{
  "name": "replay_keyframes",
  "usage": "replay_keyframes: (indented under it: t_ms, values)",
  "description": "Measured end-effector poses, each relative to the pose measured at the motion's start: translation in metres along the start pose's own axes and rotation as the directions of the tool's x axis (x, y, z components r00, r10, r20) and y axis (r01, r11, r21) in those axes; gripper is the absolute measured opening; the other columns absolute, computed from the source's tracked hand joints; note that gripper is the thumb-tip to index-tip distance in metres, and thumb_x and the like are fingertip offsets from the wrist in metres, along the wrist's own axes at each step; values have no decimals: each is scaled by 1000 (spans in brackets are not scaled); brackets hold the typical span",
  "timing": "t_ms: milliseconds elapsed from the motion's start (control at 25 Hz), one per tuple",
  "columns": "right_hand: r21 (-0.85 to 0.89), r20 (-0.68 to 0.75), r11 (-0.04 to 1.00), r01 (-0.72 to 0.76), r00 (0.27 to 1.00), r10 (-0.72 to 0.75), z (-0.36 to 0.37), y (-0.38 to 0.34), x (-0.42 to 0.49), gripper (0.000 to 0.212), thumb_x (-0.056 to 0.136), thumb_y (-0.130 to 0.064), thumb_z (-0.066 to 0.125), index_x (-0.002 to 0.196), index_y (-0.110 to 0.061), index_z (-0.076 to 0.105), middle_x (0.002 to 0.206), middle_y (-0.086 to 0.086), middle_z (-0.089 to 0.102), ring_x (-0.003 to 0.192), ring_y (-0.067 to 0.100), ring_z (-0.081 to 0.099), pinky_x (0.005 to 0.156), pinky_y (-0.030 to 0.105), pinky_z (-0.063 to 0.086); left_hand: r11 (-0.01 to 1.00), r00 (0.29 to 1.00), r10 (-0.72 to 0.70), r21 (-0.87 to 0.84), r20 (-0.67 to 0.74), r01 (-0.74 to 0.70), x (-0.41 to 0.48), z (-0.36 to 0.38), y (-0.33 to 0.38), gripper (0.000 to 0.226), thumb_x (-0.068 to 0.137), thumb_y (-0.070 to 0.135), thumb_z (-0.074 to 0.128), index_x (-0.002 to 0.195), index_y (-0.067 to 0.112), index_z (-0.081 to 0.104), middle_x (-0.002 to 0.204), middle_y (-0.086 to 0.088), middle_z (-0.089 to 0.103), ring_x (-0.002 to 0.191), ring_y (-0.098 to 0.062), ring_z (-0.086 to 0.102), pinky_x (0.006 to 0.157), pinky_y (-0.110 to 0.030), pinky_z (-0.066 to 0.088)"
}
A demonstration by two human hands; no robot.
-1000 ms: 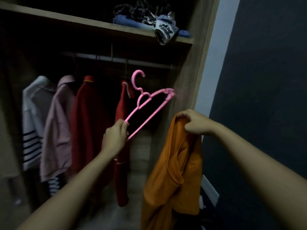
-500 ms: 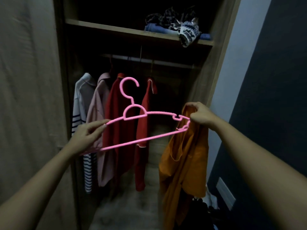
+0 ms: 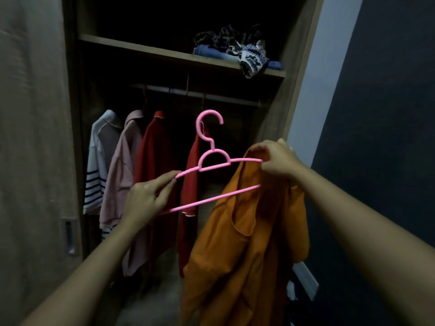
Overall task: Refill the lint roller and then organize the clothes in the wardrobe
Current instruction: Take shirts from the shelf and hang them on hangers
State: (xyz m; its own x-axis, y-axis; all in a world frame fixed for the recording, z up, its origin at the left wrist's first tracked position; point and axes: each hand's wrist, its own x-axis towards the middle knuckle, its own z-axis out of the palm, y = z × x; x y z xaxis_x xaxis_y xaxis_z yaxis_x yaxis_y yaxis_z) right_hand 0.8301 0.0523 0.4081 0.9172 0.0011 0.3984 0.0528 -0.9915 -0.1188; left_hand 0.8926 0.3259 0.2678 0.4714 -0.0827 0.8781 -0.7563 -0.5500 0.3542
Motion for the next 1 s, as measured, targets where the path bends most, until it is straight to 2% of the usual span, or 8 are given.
replay_keyframes:
  t_ms: [160, 360, 480, 560, 640, 760, 880, 1000]
  values:
    - [-65, 145, 992, 108, 985, -98, -4, 2, -2, 67, 77, 4, 51, 135, -27, 42, 136, -1, 43, 113, 20, 33, 90, 33, 32, 999, 999, 39, 10, -3, -39, 18, -6, -1, 45, 83, 50, 44, 112, 28, 69, 93, -2, 75, 74, -20, 72, 60, -35, 55]
    - [210, 25, 976, 56, 998, -63, -9, -19, 0, 61, 83, 7, 44, 135, -26, 44, 131, 1, 44, 128, 28, 29, 104, 43, 37, 1000, 1000, 1, -31, 12, 0, 14, 5, -1, 44, 83, 51, 43, 114, 33, 67, 94, -4, 75, 72, -25, 71, 60, -35, 54]
    - [139, 54, 982, 125, 990, -133, -6, -35, 4, 61, 83, 5, 45, 133, -30, 45, 119, -7, 51, 122, 23, 31, 104, 44, 32, 992, 1000, 6, -126, 20, -4, 6, 22, 19, 38, 85, 46, 45, 120, 37, 56, 105, 4, 73, 88, -15, 69, 70, -30, 54]
    - [63, 179, 987, 148, 971, -157, -15, -31, 2, 61, 83, -7, 46, 136, -38, 39, 108, -12, 52, 117, 20, 34, 100, 43, 25, 973, 999, -27, -229, -17, 22, 6, 23, 22, 36, 85, 42, 46, 111, 28, 68, 100, 20, 71, 81, -8, 67, 68, -17, 48]
    - [-139, 91, 952, 273, 961, -262, -26, -12, 3, 59, 83, -36, 41, 140, -40, 28, 118, -6, 58, 116, 21, 42, 96, 44, 23, 937, 989, -133, -333, -64, 104, 7, 20, 12, 34, 84, 44, 48, 106, 30, 70, 84, 37, 65, 65, -7, 61, 57, -17, 43]
    - [-398, -121, 867, 298, 920, -372, -30, 17, -2, 57, 88, -55, 24, 130, -23, 45, 114, 6, 62, 99, 25, 59, 80, 33, 37, 878, 970, -239, -434, -36, 201, 8, 20, 1, 20, 84, 47, 49, 96, 56, 63, 63, 23, 62, 48, -3, 49, 48, -26, 42]
    - [-409, -200, 864, 293, 895, -398, -24, 25, -7, 48, 90, -47, 29, 110, -13, 56, 95, 12, 65, 70, 19, 52, 58, 26, 36, 982, 978, -150, -132, -144, 132, 6, 23, 15, 26, 90, 36, 51, 111, 45, 62, 90, 10, 69, 80, -13, 63, 72, -32, 46]
    - [-411, -262, 864, 291, 870, -418, -23, 29, -10, 40, 92, -43, 35, 103, -12, 58, 83, 12, 64, 62, 16, 44, 51, 22, 33, 996, 954, -26, 70, -299, 50, -14, 39, 52, 30, 89, 33, 52, 117, 26, 58, 105, -5, 47, 96, -25, 46, 83, -38, 34]
